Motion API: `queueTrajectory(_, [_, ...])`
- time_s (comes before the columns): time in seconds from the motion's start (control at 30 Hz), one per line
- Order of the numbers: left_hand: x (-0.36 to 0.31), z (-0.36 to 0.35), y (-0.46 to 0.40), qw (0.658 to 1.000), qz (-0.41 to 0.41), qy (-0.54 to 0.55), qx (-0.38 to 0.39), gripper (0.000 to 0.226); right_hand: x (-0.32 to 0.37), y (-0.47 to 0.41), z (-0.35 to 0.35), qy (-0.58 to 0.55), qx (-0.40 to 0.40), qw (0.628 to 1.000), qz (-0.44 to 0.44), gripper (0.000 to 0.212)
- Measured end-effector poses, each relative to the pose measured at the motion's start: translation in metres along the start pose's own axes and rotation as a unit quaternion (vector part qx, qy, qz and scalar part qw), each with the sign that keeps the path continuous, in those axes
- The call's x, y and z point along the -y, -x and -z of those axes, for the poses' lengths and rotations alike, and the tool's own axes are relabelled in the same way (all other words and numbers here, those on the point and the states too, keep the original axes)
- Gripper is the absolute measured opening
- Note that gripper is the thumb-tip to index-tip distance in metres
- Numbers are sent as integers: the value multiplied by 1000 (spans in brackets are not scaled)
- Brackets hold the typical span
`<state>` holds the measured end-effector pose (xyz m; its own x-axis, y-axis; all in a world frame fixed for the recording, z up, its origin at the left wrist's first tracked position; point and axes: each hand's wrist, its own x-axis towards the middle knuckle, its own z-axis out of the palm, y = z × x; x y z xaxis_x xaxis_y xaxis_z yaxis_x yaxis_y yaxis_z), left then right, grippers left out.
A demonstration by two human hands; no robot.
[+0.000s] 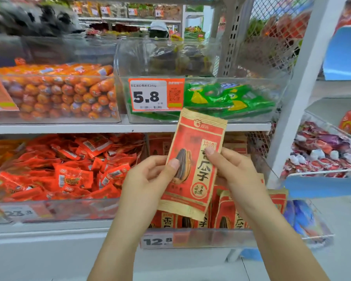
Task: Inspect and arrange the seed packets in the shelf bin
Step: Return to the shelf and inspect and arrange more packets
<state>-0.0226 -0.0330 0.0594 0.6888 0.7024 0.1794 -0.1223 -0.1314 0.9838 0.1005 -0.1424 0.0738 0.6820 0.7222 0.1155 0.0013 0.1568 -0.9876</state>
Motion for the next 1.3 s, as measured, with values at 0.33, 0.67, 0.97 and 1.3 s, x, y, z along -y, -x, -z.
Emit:
queueTrajectory(0.33, [15,-11,-1,998,43,54,7,28,-16,-6,4,-49,4,998,-26,29])
queueTrajectory(0.67, [22,-30,-1,998,19,49,-16,35,-24,9,16,-57,-12,998,17,26])
queueTrajectory(0.97, [20,-36,-7,990,-50,46,-122,13,-23,3,11,-62,-16,998,27,31])
queueTrajectory(1.3, [25,-50,-1,980,-121,-138,-73,35,-27,-1,21,-66,-56,996,26,34])
